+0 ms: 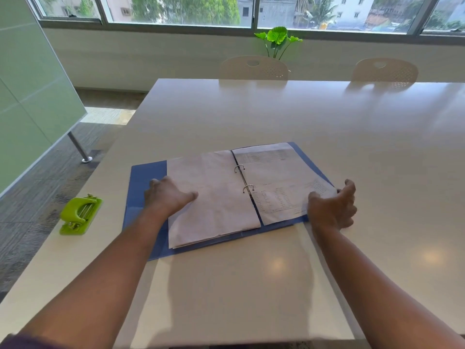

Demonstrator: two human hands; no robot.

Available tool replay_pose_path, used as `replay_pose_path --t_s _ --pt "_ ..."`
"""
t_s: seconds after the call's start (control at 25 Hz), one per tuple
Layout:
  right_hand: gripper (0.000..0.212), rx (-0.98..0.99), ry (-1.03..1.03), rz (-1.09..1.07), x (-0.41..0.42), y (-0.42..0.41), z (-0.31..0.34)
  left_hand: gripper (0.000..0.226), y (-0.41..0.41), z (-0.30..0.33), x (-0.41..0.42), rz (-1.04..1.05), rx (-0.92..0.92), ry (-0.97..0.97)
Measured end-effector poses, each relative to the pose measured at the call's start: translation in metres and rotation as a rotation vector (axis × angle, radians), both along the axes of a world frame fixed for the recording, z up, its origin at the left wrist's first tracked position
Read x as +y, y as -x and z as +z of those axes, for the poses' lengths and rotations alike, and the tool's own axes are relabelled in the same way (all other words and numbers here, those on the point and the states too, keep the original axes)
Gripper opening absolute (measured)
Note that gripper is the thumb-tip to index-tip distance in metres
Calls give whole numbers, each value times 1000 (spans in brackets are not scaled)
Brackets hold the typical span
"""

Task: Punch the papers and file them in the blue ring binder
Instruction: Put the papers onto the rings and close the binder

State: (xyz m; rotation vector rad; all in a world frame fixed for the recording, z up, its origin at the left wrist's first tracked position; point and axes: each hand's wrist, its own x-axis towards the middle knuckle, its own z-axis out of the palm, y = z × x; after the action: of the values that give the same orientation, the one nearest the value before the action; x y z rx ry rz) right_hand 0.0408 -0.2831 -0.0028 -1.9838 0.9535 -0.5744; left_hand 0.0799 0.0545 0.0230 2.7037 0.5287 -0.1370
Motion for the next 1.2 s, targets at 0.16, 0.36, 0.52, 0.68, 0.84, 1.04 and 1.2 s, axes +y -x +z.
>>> replay_pose_path --t_s 0.16,0.36,0.52,0.68,0.84,1.04,1.2 --pt "67 -318 465 449 48 16 0 82 0 0 -2 0 -6 16" --pt "58 91 790 1085 99 10 13 65 -4 7 7 73 -24 276" --pt "61 121 909 1193 107 5 3 64 -7 16 14 264 -33 755" --pt "66 86 929 1264 111 6 -6 47 -5 23 18 367 28 1012" --pt "64 31 822 1242 109 10 -15 21 -3 23 23 451 2 1130" --pt "64 24 794 1241 109 10 -12 12 -1 22 20 439 -20 1119" --pt "63 19 774 1232 109 12 -12 12 1 16 19 390 -98 1071"
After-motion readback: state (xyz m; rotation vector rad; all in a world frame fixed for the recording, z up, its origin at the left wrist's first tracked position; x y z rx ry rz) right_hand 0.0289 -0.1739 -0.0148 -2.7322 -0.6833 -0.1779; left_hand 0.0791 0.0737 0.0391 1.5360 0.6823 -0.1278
